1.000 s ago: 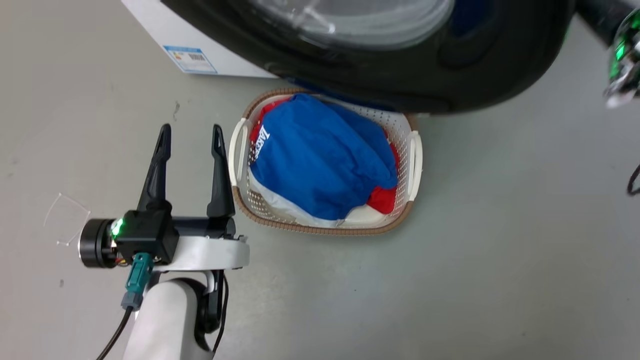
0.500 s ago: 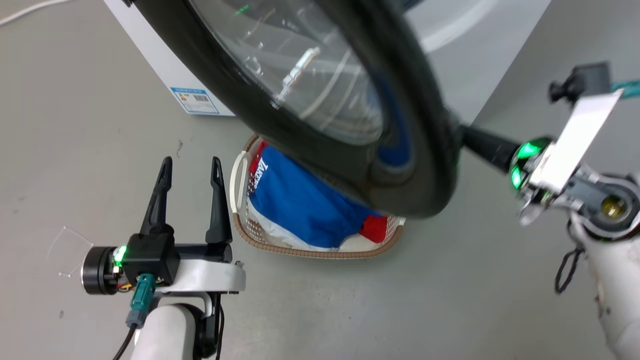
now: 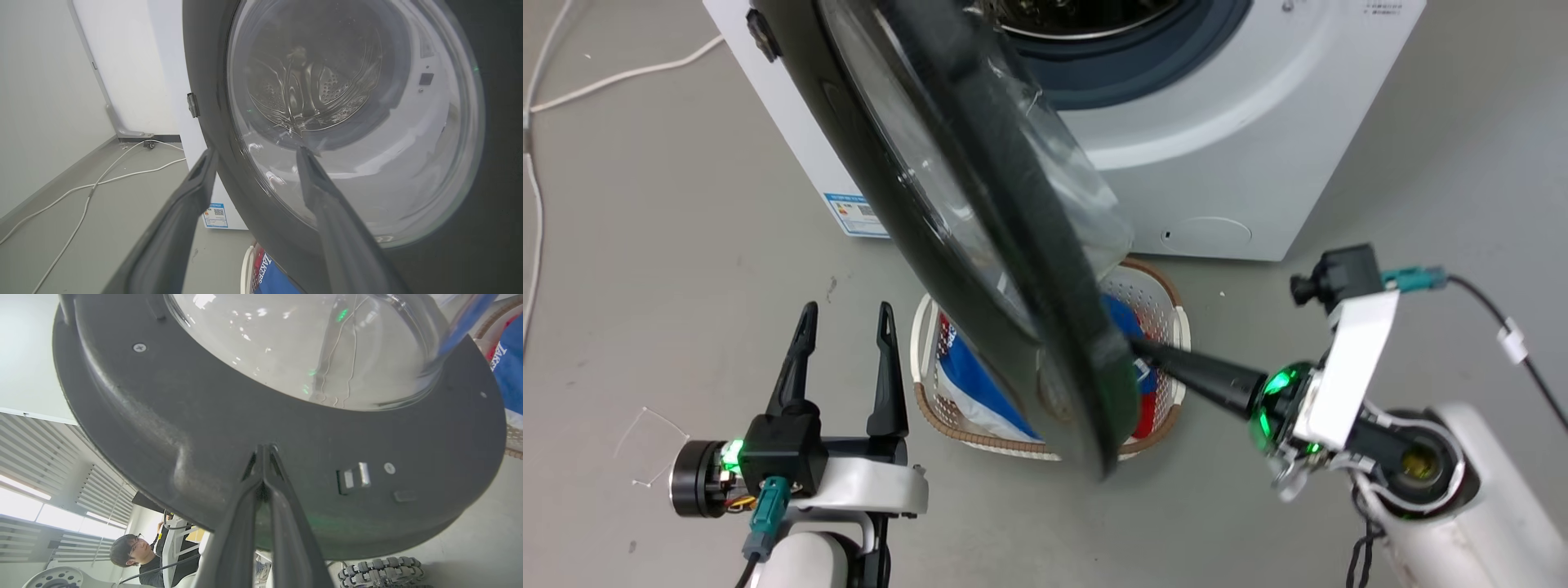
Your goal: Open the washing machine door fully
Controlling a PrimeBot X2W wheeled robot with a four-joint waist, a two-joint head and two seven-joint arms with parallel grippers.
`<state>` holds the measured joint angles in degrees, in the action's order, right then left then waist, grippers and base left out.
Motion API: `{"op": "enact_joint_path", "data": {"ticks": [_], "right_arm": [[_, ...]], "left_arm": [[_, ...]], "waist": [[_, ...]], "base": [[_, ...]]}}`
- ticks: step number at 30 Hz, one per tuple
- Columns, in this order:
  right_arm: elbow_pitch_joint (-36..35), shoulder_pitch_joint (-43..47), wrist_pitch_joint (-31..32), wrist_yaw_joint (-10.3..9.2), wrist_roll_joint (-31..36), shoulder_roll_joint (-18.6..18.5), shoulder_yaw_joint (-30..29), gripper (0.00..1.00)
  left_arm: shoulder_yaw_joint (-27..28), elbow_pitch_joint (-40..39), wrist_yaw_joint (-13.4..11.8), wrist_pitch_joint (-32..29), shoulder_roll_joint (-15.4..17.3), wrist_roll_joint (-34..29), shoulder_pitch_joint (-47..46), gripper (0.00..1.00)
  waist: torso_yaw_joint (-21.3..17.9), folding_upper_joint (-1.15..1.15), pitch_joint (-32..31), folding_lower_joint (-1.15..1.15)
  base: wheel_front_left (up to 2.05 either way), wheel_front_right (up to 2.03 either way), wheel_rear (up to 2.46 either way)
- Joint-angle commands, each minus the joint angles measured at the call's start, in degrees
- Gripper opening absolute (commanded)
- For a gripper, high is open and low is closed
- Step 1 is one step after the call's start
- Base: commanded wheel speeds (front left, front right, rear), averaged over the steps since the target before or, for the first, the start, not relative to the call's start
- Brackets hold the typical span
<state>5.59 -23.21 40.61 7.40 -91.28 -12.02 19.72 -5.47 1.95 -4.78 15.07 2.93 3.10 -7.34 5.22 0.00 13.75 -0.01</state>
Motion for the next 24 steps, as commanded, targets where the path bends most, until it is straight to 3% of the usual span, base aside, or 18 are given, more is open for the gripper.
{"op": "enact_joint_path", "data": {"ticks": [1,12,18,24], "right_arm": [[-0.5,1.4,0.2,0.16,-0.3,0.7,0.8,0.0],[0.1,6.9,-0.9,0.16,0.2,3.0,2.5,0.0],[0.4,10.8,-4.3,0.16,-1.2,4.0,-0.6,0.0],[-2.4,15.6,-12.0,0.17,-0.8,5.1,-7.0,0.0]], "left_arm": [[-0.1,0.1,-0.3,0.2,-0.1,0.0,0.5,1.0],[-0.2,0.5,-0.6,0.2,-0.1,-0.3,2.4,1.0],[0.0,1.1,-0.3,0.2,-0.1,-0.5,4.1,1.0],[0.1,1.2,-0.1,0.1,-0.1,-0.8,6.1,1.0]], "waist": [[0.3,0.0,-0.5,0.01],[0.6,0.0,-3.0,0.01],[0.2,0.0,-5.8,0.01],[-0.5,0.0,-8.9,0.01]], "base": [[0.0,0.0,0.0],[0.0,0.0,0.0],[0.0,0.0,0.0],[0.0,0.0,0.0]]}}
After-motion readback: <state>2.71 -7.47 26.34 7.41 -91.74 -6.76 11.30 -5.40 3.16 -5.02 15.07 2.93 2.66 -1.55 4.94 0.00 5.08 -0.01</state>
